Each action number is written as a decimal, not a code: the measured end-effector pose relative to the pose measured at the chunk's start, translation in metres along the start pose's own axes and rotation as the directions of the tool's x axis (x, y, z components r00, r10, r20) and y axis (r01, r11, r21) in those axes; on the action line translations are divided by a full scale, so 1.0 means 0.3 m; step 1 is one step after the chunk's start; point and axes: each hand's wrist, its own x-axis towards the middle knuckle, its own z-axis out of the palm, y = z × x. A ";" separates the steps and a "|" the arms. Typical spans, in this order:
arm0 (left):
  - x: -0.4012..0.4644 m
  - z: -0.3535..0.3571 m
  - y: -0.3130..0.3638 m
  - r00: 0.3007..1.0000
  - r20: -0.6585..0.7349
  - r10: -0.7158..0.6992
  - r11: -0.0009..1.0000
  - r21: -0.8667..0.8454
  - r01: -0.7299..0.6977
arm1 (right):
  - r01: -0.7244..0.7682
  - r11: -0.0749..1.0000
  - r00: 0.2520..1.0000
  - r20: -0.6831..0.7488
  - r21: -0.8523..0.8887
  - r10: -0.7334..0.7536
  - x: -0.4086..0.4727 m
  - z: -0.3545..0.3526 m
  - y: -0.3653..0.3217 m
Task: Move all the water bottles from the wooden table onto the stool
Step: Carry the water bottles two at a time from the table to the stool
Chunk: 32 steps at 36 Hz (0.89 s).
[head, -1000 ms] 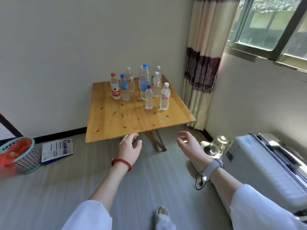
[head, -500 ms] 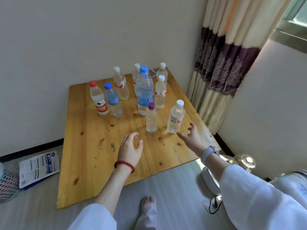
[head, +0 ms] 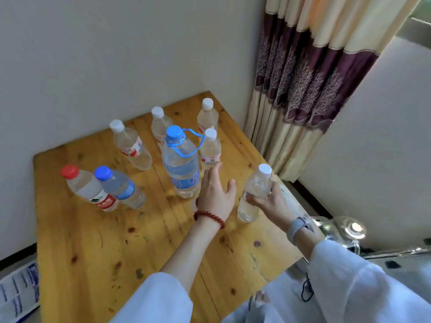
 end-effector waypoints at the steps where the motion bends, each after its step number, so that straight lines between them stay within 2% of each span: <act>1: 0.027 0.038 0.006 0.999 0.014 -0.038 0.999 -0.023 0.038 | -0.002 1.000 1.000 -0.016 0.014 0.002 0.017 -0.017 0.001; 5: 0.125 0.185 0.001 0.965 -0.062 -0.256 0.965 -0.073 0.251 | -0.009 1.000 0.997 -0.074 0.009 0.010 0.092 -0.097 -0.006; 7: 0.178 0.245 -0.021 0.904 -0.118 -0.410 0.909 -0.128 0.396 | 0.003 1.000 0.997 -0.082 -0.010 -0.004 0.138 -0.135 -0.010; 9: 0.232 0.290 -0.054 0.837 -0.200 -0.509 0.857 -0.204 0.473 | 0.015 1.000 0.997 -0.072 -0.018 -0.016 0.184 -0.164 -0.016; 16: 0.383 0.380 -0.164 0.663 -0.458 -0.592 0.806 -0.344 0.482 | 0.057 0.997 0.998 0.018 -0.047 -0.056 0.349 -0.217 -0.018; 20: 0.431 0.390 -0.188 0.579 -0.534 -0.616 0.787 -0.381 0.485 | 0.062 0.997 0.994 0.087 -0.037 -0.058 0.407 -0.224 -0.008; 22: 0.432 0.396 -0.186 0.602 -0.536 -0.592 0.803 -0.329 0.497 | 0.076 0.996 0.991 0.112 -0.045 -0.070 0.424 -0.229 -0.008; 26: 0.399 0.399 -0.160 0.712 -0.481 -0.512 0.855 -0.203 0.478 | 0.078 0.997 0.987 0.142 -0.019 -0.075 0.434 -0.252 -0.013; 32: 0.316 0.398 -0.058 0.856 -0.325 -0.401 0.916 -0.154 0.371 | 0.112 0.993 0.992 0.062 -0.036 -0.109 0.391 -0.313 -0.017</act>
